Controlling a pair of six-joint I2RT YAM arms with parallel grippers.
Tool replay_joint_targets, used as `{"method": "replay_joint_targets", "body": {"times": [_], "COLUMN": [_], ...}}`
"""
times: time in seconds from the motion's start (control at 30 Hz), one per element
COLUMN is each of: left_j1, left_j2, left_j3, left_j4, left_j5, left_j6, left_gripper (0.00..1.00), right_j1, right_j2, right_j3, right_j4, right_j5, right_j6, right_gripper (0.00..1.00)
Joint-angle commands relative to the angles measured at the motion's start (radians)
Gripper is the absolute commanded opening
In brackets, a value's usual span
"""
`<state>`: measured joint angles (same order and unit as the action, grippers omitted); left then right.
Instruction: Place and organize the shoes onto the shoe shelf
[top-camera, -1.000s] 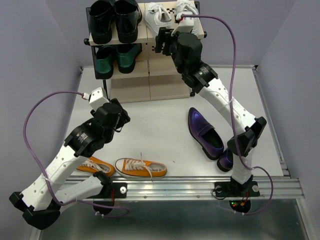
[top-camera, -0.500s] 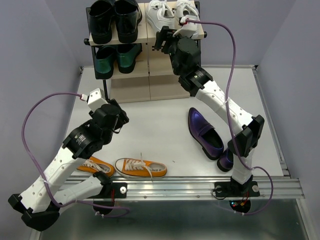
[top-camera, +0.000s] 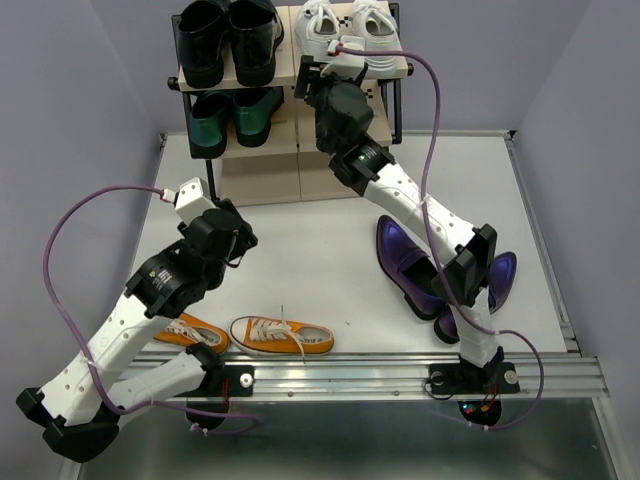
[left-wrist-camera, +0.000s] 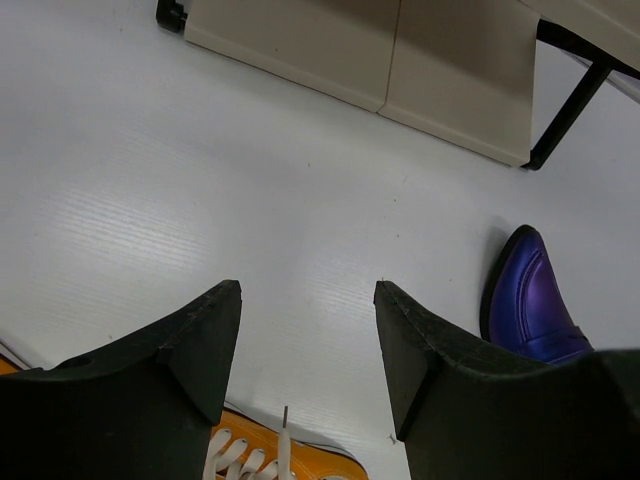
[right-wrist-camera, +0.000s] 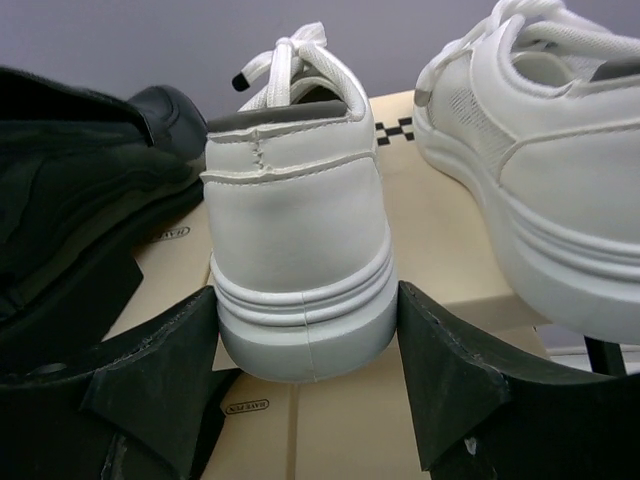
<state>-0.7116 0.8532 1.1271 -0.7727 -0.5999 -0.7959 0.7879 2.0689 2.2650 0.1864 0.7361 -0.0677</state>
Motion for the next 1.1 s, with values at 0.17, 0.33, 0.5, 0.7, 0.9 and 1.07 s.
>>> {"method": "replay_joint_targets", "body": {"times": [0.17, 0.33, 0.5, 0.7, 0.9, 1.07], "left_j1": [0.003, 0.003, 0.003, 0.003, 0.003, 0.003], "left_j2": [-0.023, -0.026, -0.025, -0.020, -0.014, -0.002], "left_j3": [-0.003, -0.007, -0.015, -0.020, -0.016, -0.013], "left_j4": [-0.016, -0.013, -0.005, 0.004, 0.013, 0.021], "left_j5": [-0.032, -0.029, -0.021, -0.017, -0.020, -0.024], "left_j6": [-0.014, -0.016, -0.016, -0.012, -0.006, 0.003], "left_gripper": [0.66, 0.66, 0.66, 0.66, 0.66, 0.66], "right_j1": [0.014, 0.014, 0.014, 0.014, 0.014, 0.014], "right_j2": [0.014, -0.024, -0.119, -0.251, -0.394, -0.552], "right_j3": [0.050, 0.028, -0.018, -0.110, -0.154, -0.328], "right_j4": [0.119, 0.082, 0.006, -0.079, -0.226, -0.360], "right_j5": [0.077, 0.052, -0.004, -0.102, -0.274, -0.331], "right_j6": [-0.087, -0.046, 0.020, 0.114, 0.232, 0.316], "right_gripper": [0.64, 0.80, 0.97, 1.00, 1.00, 1.00]}}
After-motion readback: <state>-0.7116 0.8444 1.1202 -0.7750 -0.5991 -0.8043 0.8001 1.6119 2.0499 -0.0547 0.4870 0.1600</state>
